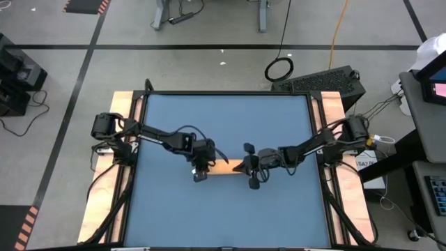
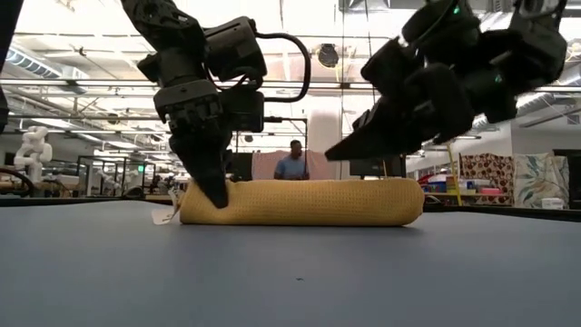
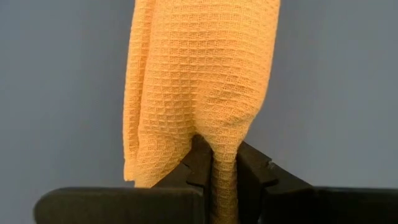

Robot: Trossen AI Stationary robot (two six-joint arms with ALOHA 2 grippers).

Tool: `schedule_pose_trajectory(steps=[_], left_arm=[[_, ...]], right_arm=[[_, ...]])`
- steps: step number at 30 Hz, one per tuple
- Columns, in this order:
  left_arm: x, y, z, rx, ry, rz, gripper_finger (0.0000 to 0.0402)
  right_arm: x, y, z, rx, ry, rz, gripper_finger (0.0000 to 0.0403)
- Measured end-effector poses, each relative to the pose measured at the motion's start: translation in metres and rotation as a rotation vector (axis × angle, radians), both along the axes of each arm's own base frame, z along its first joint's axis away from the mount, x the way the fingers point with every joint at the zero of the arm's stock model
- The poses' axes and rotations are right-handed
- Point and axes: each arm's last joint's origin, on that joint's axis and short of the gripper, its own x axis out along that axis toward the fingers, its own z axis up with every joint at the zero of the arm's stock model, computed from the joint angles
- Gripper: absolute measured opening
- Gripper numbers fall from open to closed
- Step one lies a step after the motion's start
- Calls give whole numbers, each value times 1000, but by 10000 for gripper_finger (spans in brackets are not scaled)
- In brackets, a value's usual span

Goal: Roll towel
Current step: Roll the yellow towel

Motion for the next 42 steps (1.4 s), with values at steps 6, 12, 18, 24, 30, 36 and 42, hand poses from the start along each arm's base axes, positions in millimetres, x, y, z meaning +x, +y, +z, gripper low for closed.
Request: schedule_pose_trajectory(steps=[6, 12, 18, 24, 30, 36, 42], left_arm=[[0, 5, 0, -20, 0, 8, 43], [0, 5, 0, -4, 2, 24, 46], [-4, 6, 5, 20, 3, 17, 112], [-20, 11, 35, 138, -20, 30, 217], [-29, 5, 80, 196, -255, 30, 272], [-11, -22, 69, 242, -609, 1, 274], [-3, -34, 28, 306, -750, 32, 205]], right_arm=[[9, -8, -23, 12, -34, -36, 1], [12, -16, -43, 66, -4, -85, 0], [13, -19, -54, 107, 2, -114, 0], [14, -20, -55, 118, 6, -123, 0], [13, -21, -56, 127, 8, -131, 0], [13, -22, -56, 127, 4, -132, 0], [13, -22, -56, 139, 12, -137, 0]])
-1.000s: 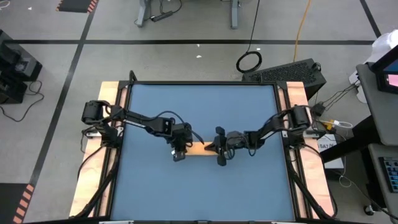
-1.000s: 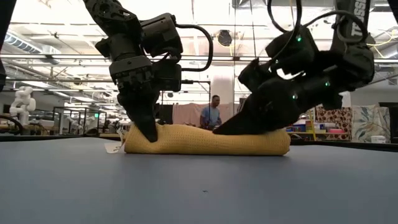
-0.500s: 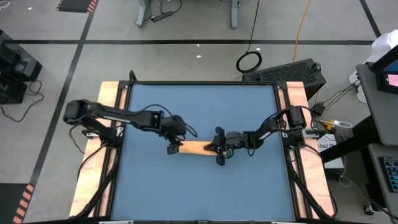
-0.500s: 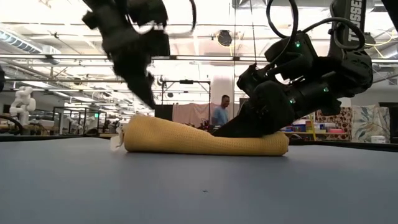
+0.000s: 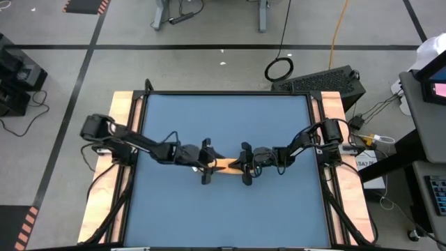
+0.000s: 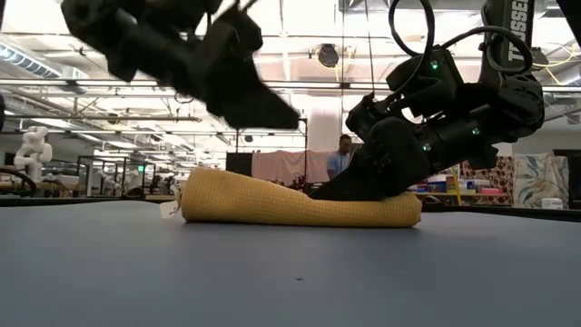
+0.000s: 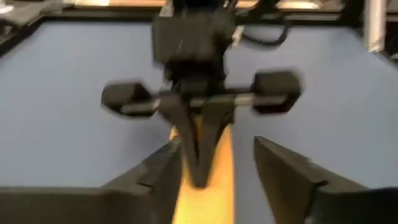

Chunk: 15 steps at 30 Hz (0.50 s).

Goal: Roll towel
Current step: Roll the yellow towel

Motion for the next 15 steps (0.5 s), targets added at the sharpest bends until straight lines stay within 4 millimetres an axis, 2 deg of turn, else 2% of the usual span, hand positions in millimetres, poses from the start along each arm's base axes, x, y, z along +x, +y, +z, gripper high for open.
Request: schedule_pose_trajectory(steps=[4, 8, 10, 15], left_arm=[[0, 5, -28, -8, 29, 39, 115], [0, 6, -38, -20, -39, 52, 23], [2, 6, -45, -27, -37, 47, 9], [1, 7, -74, -40, 54, 69, 14]], right_arm=[[0, 0, 0, 1, -4, -1, 0], [0, 0, 0, 1, -3, 0, 0], [0, 0, 0, 1, -4, -2, 0], [0, 0, 0, 0, -3, -4, 0]])
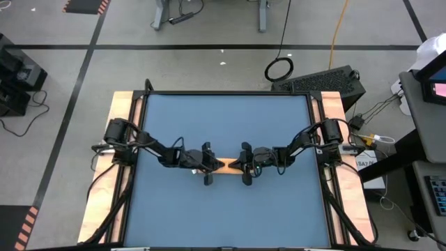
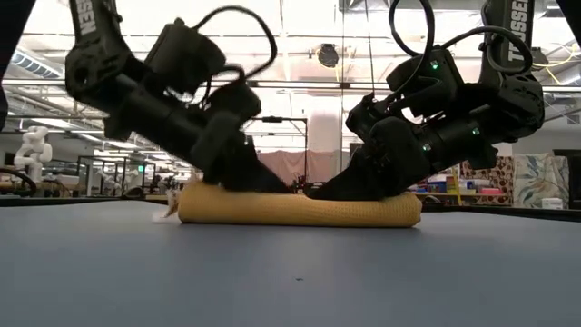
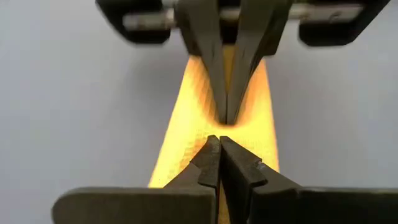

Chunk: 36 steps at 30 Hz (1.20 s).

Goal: Roll towel
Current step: Roll the yellow towel

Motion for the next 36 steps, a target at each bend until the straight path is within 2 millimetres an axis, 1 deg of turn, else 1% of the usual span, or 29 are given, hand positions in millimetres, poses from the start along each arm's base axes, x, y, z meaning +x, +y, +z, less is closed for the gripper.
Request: schedule_pose_trajectory(steps=[2, 5, 9, 12, 17, 19, 22, 24, 29, 30, 32, 36], left_arm=[[-2, 0, -10, -33, 14, 19, 9], [-11, 1, -20, -89, 17, 47, 4], [-24, 2, -26, -130, 19, 69, 5], [-28, 3, -23, -136, 1, 70, 5], [-29, 1, -8, -151, -37, 30, 5], [-30, -2, -3, -148, -23, 16, 5], [-33, -4, -5, -138, 36, 25, 5], [-33, -5, 0, -144, 16, 19, 5], [-32, -8, 22, -132, -74, -20, 5], [-32, -7, 23, -128, -66, -14, 5], [-36, -6, 19, -126, -4, 0, 5], [-42, -6, 9, -153, 116, 33, 5]], right_arm=[[0, 0, 0, -1, 3, -1, 0], [-1, 0, -2, -4, 20, -2, 0], [-1, 0, -4, -8, 43, -2, 0], [-2, 0, -4, -8, 49, -2, 0], [-2, 0, -4, -8, 47, -2, 0], [-2, -1, -4, -8, 47, -3, 0], [-1, -1, -3, -5, 36, -4, 0], [0, -1, 0, -3, 1, -4, 0], [2, -3, 14, -1, -57, -11, 0], [2, -3, 18, -1, -69, -11, 0], [1, -3, 20, -6, -61, -8, 0], [0, -2, 16, -11, -14, -4, 0]])
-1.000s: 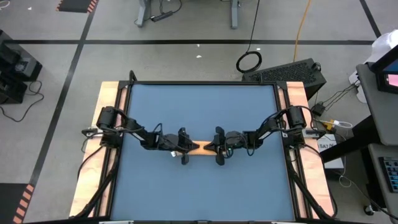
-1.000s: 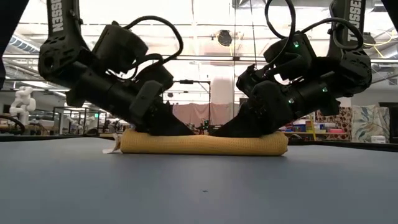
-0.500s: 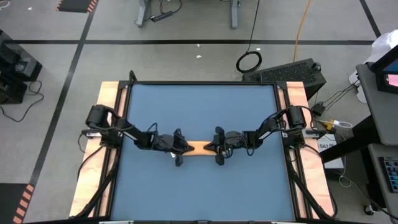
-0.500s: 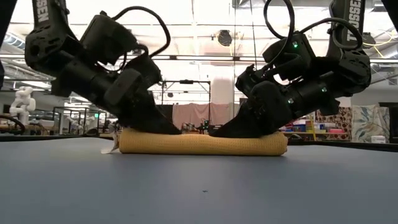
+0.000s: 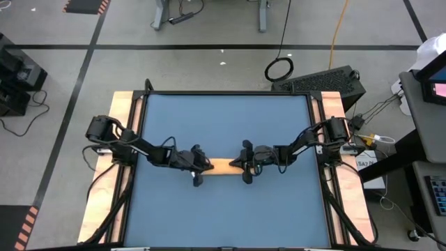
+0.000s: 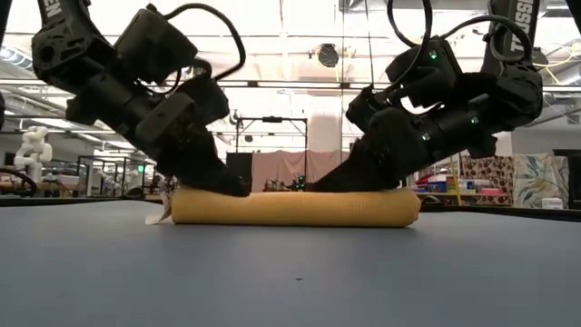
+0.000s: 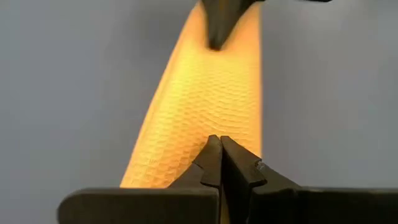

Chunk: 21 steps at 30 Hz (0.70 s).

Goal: Roll towel
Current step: Roll the yellow towel

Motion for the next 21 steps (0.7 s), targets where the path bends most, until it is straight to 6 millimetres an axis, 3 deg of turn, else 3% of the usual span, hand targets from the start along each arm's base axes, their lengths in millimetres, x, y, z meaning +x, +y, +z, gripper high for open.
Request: schedule_pose_trajectory(steps=[6, 11, 16, 21], left_arm=[[-1, -1, -3, -1, 29, 15, 5], [-2, -1, 0, 12, 20, 4, 5], [-5, -3, 15, 29, -8, -31, 5], [-10, -6, 32, 41, -51, -55, 6]], right_arm=[[-2, 0, -3, -6, 42, 4, 0], [-6, 2, 14, -1, 71, 26, 0], [-17, 11, 28, -1, 160, 64, 0], [-24, 18, 22, -9, 206, 60, 0]])
